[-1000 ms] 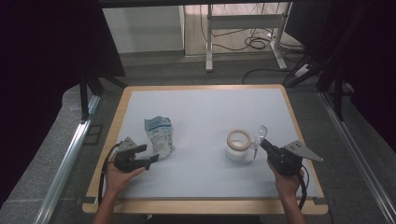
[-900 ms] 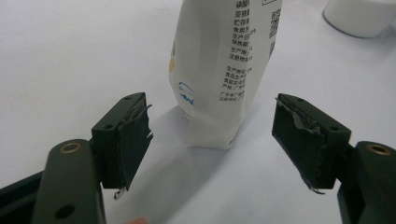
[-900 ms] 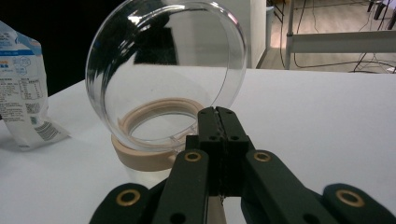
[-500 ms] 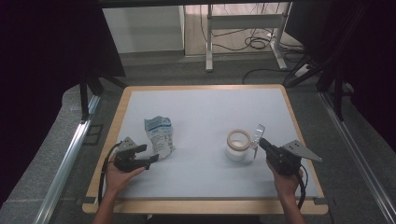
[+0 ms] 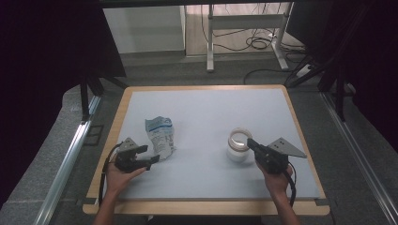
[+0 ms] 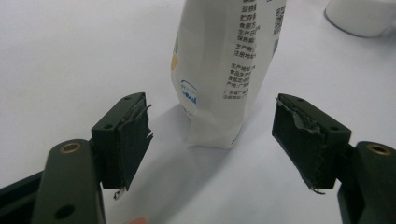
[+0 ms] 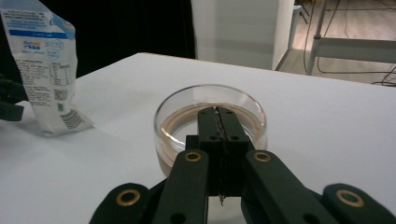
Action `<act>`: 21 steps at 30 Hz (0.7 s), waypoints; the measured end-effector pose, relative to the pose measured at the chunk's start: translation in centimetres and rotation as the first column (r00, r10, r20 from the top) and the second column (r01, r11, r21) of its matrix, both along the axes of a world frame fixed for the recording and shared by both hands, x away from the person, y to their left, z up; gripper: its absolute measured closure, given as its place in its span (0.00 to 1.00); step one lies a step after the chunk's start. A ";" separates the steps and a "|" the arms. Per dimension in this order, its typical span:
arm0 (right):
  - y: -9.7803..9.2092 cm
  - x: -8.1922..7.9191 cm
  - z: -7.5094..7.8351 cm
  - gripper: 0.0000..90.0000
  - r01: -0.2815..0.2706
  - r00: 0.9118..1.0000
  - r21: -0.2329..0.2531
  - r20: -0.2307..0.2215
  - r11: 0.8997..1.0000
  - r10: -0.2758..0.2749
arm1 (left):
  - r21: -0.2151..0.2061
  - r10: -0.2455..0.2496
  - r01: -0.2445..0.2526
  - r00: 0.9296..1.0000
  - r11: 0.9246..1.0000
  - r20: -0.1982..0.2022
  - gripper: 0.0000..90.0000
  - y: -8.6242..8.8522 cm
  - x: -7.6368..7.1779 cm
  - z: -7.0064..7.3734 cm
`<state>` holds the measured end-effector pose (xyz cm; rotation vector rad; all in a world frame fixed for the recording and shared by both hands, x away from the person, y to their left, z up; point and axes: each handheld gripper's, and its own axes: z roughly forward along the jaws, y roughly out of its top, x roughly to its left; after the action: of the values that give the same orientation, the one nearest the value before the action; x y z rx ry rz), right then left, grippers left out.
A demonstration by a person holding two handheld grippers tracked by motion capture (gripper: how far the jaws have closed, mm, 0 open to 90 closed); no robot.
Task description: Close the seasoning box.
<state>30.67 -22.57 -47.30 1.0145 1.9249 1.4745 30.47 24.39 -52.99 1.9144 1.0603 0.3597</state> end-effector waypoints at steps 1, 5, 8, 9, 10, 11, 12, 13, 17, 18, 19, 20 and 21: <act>0.1 0.0 0.0 1.00 -0.005 1.000 0.000 0.000 1.000 0.005 | 0.000 -0.002 0.002 1.000 1.000 0.000 0.30 0.0 0.0 0.0; 0.1 0.0 0.0 1.00 -0.012 1.000 -0.001 0.000 1.000 0.012 | 0.000 -0.003 0.003 1.000 1.000 0.000 0.30 0.0 0.0 0.0; 0.0 -0.1 0.0 1.00 -0.015 1.000 -0.001 0.001 1.000 0.015 | 0.000 -0.002 0.002 1.000 1.000 0.000 0.30 0.0 0.0 0.0; 0.0 -0.1 0.1 1.00 -0.015 1.000 -0.001 0.003 1.000 0.015 | 0.000 -0.002 0.002 1.000 1.000 0.000 0.30 0.0 0.0 0.0; -0.1 -0.1 0.1 1.00 -0.015 1.000 0.002 0.000 1.000 0.015 | -0.002 -0.001 0.001 1.000 1.000 0.000 0.30 0.0 0.0 0.0; -0.2 -0.1 0.1 1.00 -0.013 1.000 0.004 0.003 1.000 0.013 | -0.003 -0.001 0.001 1.000 1.000 0.000 0.30 0.0 0.0 0.0; -0.3 -0.1 0.2 1.00 -0.012 1.000 0.006 0.003 1.000 0.012 | -0.003 -0.001 0.001 1.000 1.000 0.000 0.30 0.0 0.0 0.0; -0.5 -0.1 0.2 1.00 -0.011 1.000 0.005 0.001 1.000 0.011 | -0.002 -0.001 0.001 1.000 1.000 0.000 0.30 0.1 0.0 0.0; -1.4 -0.1 0.3 1.00 0.000 1.000 0.007 -0.008 1.000 0.000 | -0.003 0.000 0.000 1.000 1.000 -0.002 0.30 0.1 0.0 -0.1; -1.7 -0.1 0.3 1.00 0.002 1.000 0.009 -0.012 1.000 -0.002 | -0.003 0.000 0.000 1.000 1.000 -0.002 0.30 0.1 0.0 -0.1; -2.0 -0.1 0.2 1.00 0.006 1.000 0.007 -0.012 1.000 -0.006 | -0.003 0.000 0.000 1.000 1.000 -0.002 0.30 0.1 0.0 -0.1; -2.4 -0.1 0.2 1.00 0.009 1.000 0.007 -0.013 1.000 -0.009 | -0.003 -0.001 0.001 1.000 1.000 -0.001 0.30 0.1 0.0 -0.1; -2.7 -0.2 0.1 0.99 0.015 1.000 0.008 -0.011 1.000 -0.015 | -0.003 -0.001 0.001 1.000 1.000 -0.001 0.30 0.1 0.0 -0.1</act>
<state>30.49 -25.30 -47.22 1.0404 1.9167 1.4721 30.42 24.47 -53.09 1.9122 1.0597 0.3564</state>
